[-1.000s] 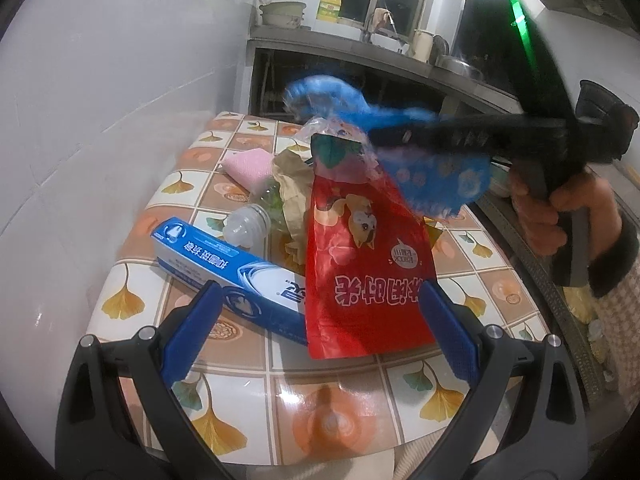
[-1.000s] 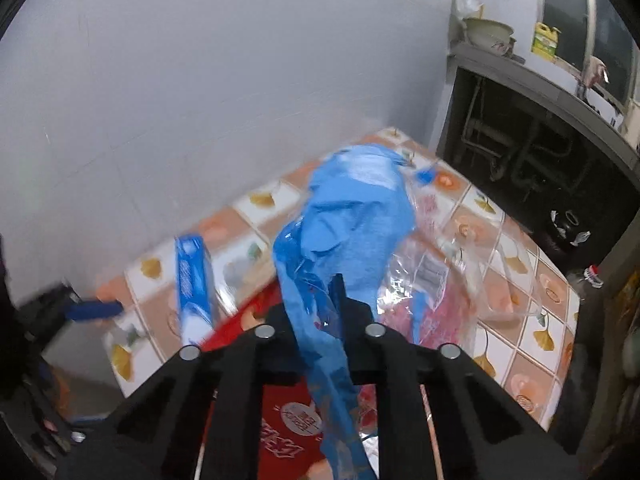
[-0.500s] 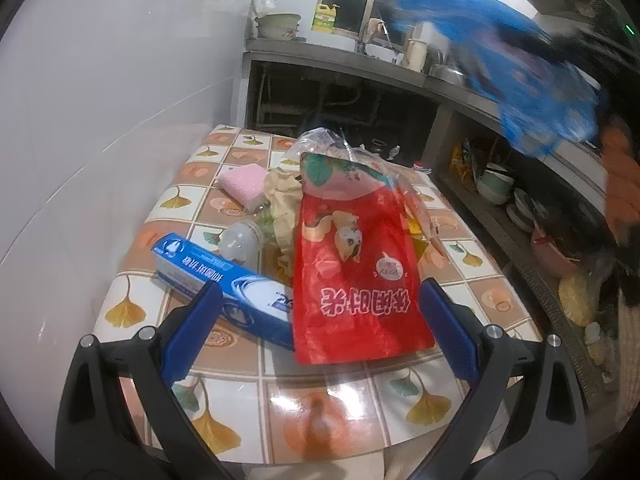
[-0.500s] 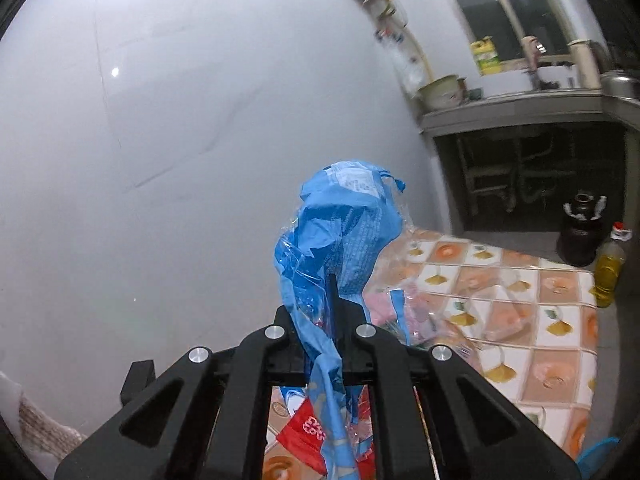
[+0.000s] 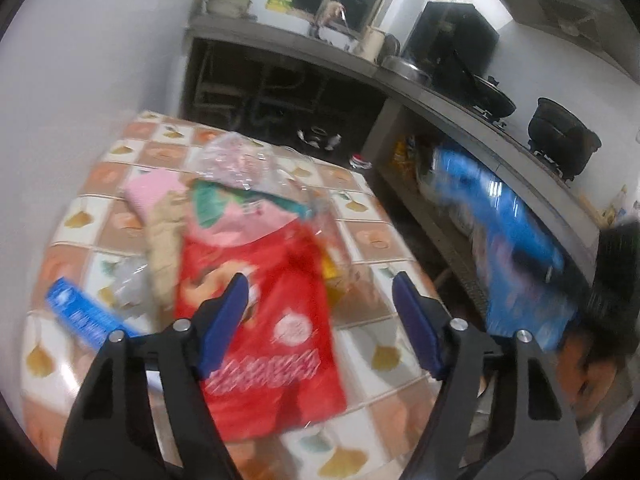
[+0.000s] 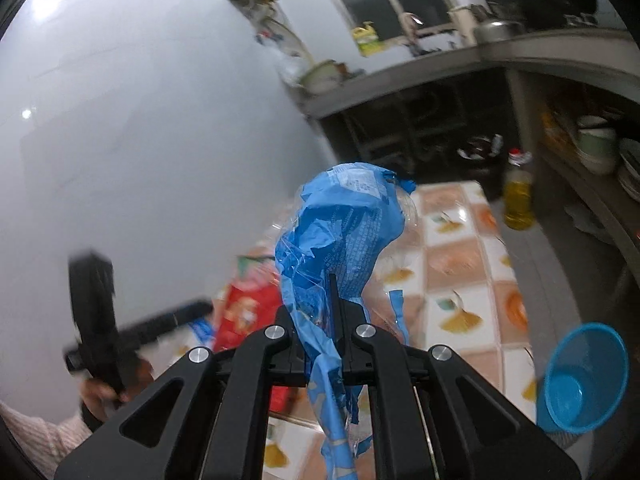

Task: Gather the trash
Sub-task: 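Carry the blue bag toward the blue wastebasket while the left tool grasps a clear wrapper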

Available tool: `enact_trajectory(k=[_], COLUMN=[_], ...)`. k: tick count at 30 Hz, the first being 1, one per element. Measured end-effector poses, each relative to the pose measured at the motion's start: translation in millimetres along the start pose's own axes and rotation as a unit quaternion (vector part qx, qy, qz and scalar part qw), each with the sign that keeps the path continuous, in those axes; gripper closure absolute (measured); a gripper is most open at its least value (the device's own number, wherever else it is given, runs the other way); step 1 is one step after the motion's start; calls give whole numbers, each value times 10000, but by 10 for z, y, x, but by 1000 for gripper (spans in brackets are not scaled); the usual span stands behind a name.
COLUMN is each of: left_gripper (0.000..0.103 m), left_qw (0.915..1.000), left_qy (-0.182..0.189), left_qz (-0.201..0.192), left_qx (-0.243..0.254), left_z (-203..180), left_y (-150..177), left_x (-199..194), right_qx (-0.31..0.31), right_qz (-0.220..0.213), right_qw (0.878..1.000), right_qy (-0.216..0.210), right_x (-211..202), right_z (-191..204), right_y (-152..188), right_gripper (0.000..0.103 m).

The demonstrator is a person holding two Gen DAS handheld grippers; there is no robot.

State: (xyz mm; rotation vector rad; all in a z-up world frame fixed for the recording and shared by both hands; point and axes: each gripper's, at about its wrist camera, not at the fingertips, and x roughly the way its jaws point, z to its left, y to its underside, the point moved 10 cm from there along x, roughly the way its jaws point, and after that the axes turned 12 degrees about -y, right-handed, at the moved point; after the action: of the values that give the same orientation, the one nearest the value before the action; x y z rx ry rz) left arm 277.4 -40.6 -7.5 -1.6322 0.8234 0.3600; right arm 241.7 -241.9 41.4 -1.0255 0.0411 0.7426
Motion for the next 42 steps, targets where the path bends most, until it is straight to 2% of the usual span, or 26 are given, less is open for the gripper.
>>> enact_trajectory(k=[3,8,10,12,14,15,23,29,34,38,42], left_gripper=[38,50,56,70,78,84,97,100,100,100,100], left_qw=[9998,9977,9957,9938,9930,9930,9968,9991,9961,9879,9747], left_qy=[32,-458,-657,-786,-822,-826,-681,-269,408,1118,1706], left_qz=[200,450,574,719,807,812,382,-57,-343,-253,175], left_qx=[11,229,313,321,269,232,171,332,696,1045,1437], left_z=[-116,-178,-176,-160,-123,-108,-220,-587,-1180,-1821,-2564], left_y=[-120,-241,-258,-251,-242,-244,-380,-487,-510,-397,-131], left_x=[266,719,859,968,1020,1034,796,371,-18,-156,-44], right_qx=[143,389,433,455,492,504,624,521,542,768,1301], right_qz=[-12,-57,-69,-76,-81,-78,-224,-487,-898,-1224,-1424], right_qw=[9999,9992,9990,9989,9987,9987,9977,9968,9916,9819,9648], right_qy=[53,31,38,51,64,73,170,366,755,1224,1786], right_x=[39,30,15,-21,-43,-58,-252,-594,-1117,-1627,-2122], right_z=[-157,-427,-503,-545,-600,-619,-789,-819,-939,-1177,-1590], right_y=[114,200,230,256,291,303,358,314,269,363,655], right_gripper=[97,97,97,97,97,97,97,97,97,97,97])
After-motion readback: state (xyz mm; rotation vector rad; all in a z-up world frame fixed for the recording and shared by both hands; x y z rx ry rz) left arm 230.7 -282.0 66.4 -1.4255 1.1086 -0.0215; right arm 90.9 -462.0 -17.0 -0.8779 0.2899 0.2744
